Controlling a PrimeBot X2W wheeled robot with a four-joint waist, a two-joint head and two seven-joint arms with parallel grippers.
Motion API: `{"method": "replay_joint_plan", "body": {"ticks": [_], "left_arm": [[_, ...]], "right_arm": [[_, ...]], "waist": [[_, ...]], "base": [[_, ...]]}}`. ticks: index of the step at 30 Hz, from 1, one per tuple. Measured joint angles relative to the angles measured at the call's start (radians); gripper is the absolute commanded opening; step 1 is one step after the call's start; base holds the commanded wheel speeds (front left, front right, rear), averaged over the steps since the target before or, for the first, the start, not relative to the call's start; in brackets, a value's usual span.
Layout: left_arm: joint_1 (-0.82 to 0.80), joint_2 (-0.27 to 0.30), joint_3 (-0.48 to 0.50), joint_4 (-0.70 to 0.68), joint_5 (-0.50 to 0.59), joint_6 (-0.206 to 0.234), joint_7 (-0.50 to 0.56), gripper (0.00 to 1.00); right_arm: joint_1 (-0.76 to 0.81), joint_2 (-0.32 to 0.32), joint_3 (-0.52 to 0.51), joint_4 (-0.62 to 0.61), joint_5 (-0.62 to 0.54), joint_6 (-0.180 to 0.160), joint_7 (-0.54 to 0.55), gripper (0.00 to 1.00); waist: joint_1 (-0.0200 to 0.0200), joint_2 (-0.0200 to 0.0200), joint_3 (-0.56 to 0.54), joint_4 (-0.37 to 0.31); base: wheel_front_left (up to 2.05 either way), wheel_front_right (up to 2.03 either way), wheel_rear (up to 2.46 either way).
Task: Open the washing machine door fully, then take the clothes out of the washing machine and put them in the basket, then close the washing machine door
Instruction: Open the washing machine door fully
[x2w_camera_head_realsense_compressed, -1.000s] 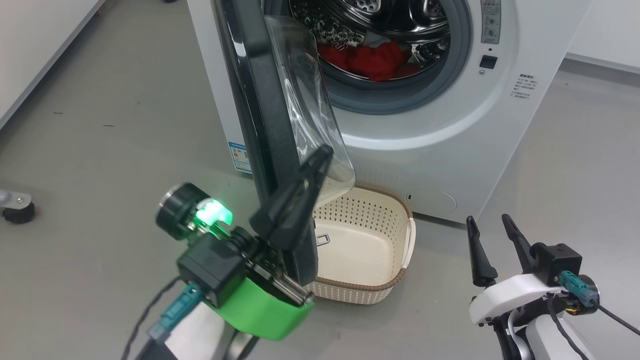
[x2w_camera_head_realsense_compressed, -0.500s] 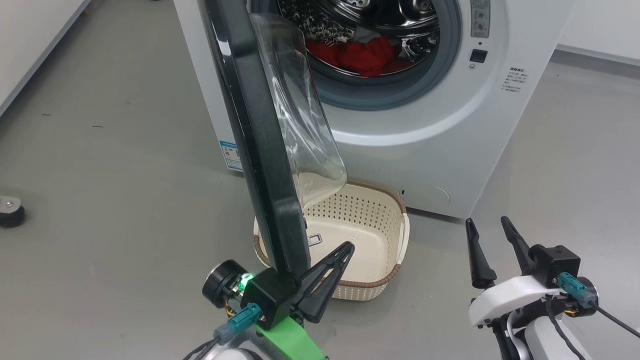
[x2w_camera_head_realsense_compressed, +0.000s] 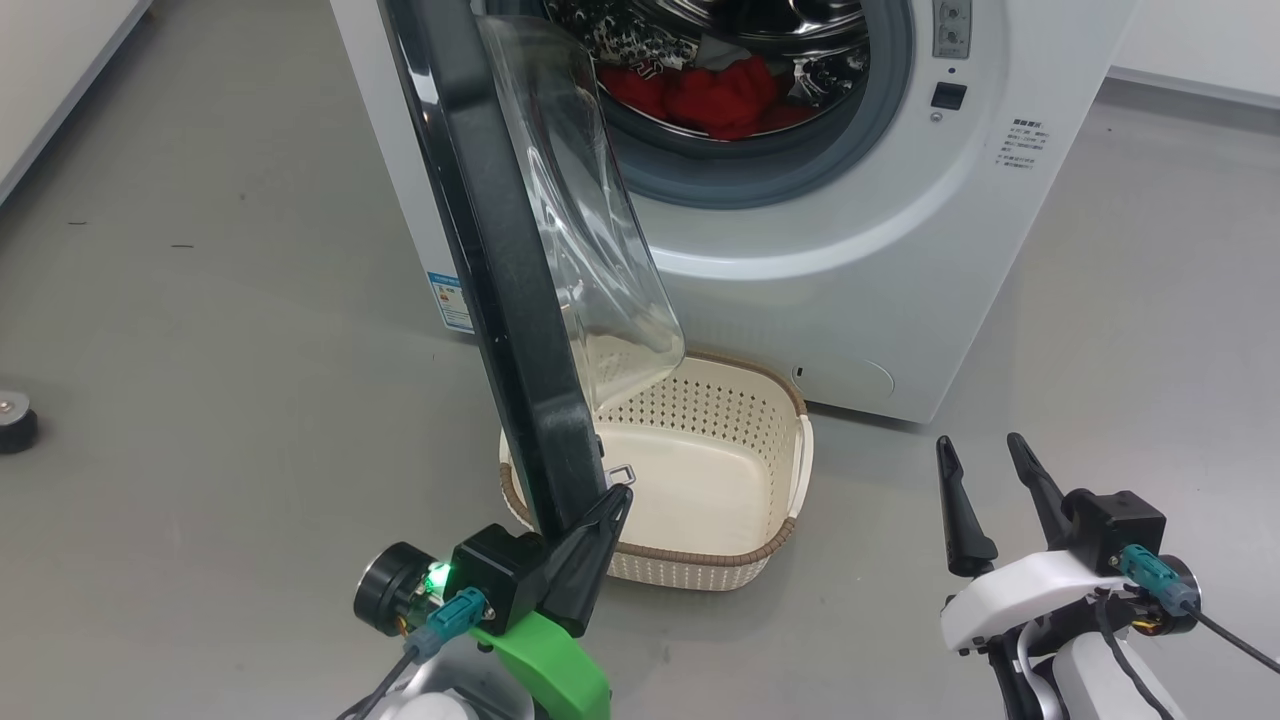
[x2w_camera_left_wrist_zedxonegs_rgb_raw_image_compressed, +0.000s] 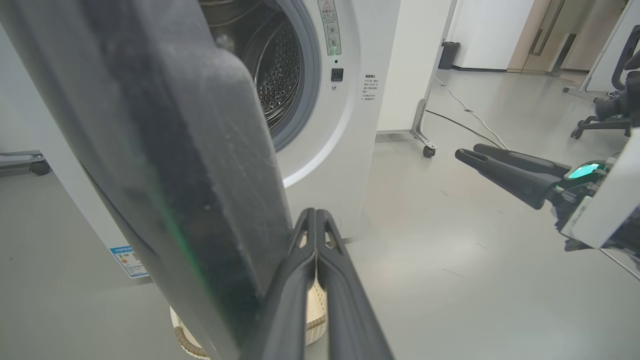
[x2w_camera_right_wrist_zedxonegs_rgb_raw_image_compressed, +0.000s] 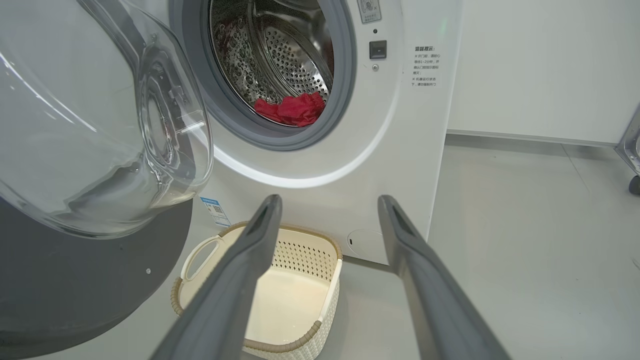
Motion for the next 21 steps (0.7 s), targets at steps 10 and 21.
{"method": "replay_joint_plan", "body": {"ticks": [10,21], "left_arm": [[-0.001,-0.002,0.019,0.022,-0.008,0.012,-0.011,0.00],[0.002,-0.018,0.043,0.022,-0.022,0.034,-0.036,0.00]], "right_arm": [[-0.001,0.006,-0.012,0.002,-0.017,0.014,0.000,1.00],[-0.005,0.011,-0.031,0.001,-0.026,0.022,0.000,1.00]], "waist": [[0.0000,0.0000,0.012,0.000],[0.0000,0.0000,0.023,0.012]], "base": [[0.00,0.00,0.00],[0.00,0.00,0.00]]}}
